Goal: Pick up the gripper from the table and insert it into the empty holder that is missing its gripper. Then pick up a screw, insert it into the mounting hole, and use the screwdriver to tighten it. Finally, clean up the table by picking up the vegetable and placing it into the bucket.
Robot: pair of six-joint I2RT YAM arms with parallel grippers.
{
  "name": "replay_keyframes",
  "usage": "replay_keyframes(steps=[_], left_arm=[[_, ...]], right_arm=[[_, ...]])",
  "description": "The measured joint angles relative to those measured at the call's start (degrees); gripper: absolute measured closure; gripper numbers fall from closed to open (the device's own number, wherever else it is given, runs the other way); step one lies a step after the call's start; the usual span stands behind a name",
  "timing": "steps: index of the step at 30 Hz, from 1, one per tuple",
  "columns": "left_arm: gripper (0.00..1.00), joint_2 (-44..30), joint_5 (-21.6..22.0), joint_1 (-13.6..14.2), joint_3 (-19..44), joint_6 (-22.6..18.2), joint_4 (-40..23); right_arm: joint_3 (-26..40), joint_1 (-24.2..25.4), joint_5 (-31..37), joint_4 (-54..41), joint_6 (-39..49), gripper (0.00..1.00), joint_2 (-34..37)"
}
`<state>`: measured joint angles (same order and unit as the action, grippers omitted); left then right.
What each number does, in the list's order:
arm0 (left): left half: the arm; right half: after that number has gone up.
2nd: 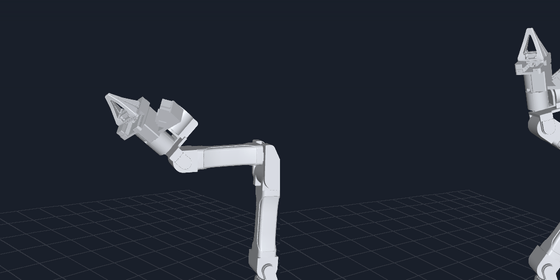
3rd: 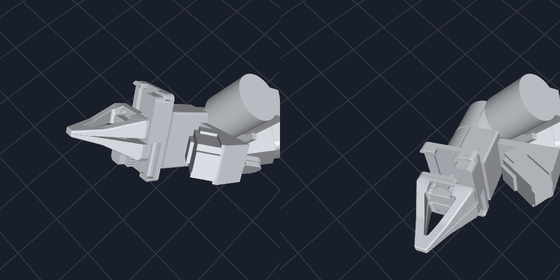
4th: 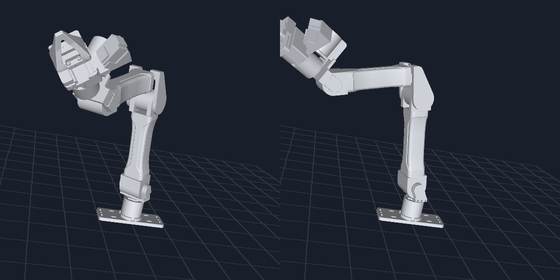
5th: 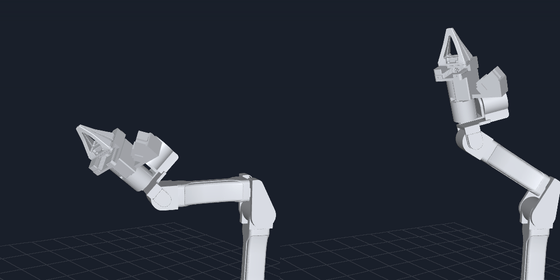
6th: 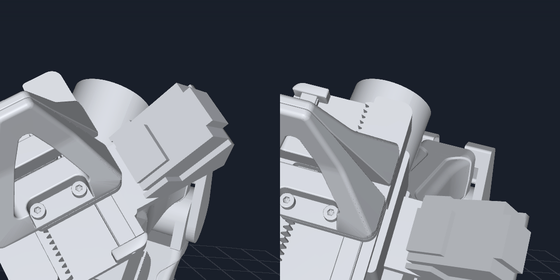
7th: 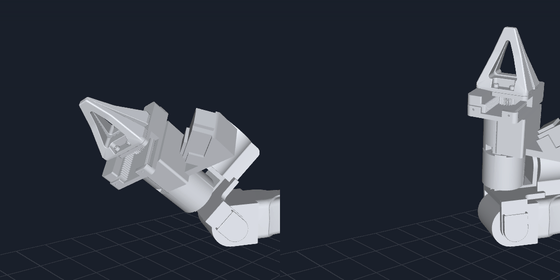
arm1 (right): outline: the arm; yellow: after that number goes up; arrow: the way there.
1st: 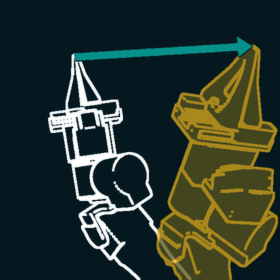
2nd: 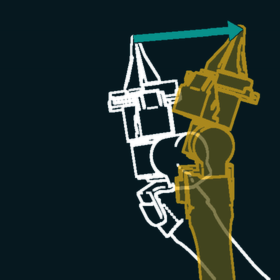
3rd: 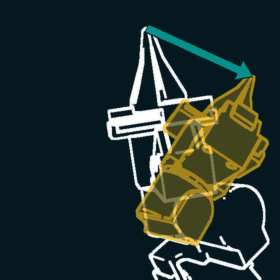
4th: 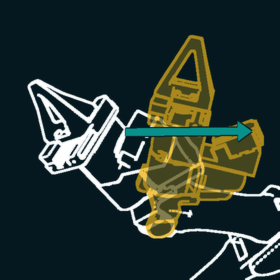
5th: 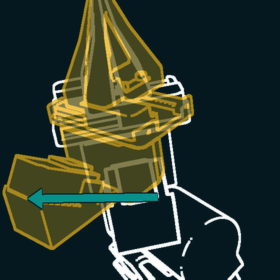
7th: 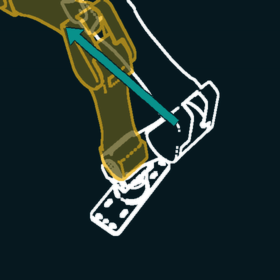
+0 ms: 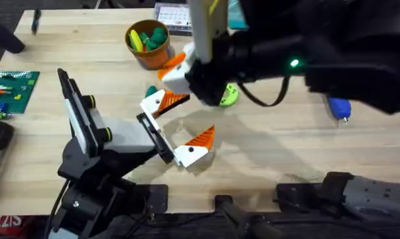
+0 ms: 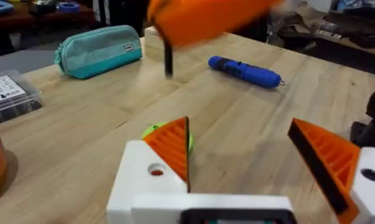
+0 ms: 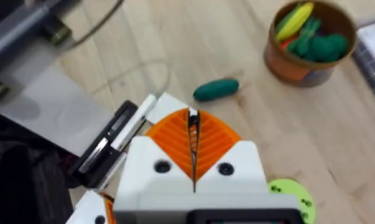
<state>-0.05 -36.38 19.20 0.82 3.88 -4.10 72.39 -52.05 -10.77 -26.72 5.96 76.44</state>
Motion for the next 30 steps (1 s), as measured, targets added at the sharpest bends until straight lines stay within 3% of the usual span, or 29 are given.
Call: replay_keyframes(steps=[11, 30], left_arm=[[0.015, 0.0, 0.0, 0.0, 0.0, 0.0, 0.0], [0.015, 0.0, 0.0, 0.0, 0.0, 0.0, 0.0]], right_arm=[[-1.1, -1.7, -2.3, 4.9, -0.2, 0.995, 3.0], [-1.1, -3.4, -2.4, 4.4, 2.8, 0.994, 6.3]])
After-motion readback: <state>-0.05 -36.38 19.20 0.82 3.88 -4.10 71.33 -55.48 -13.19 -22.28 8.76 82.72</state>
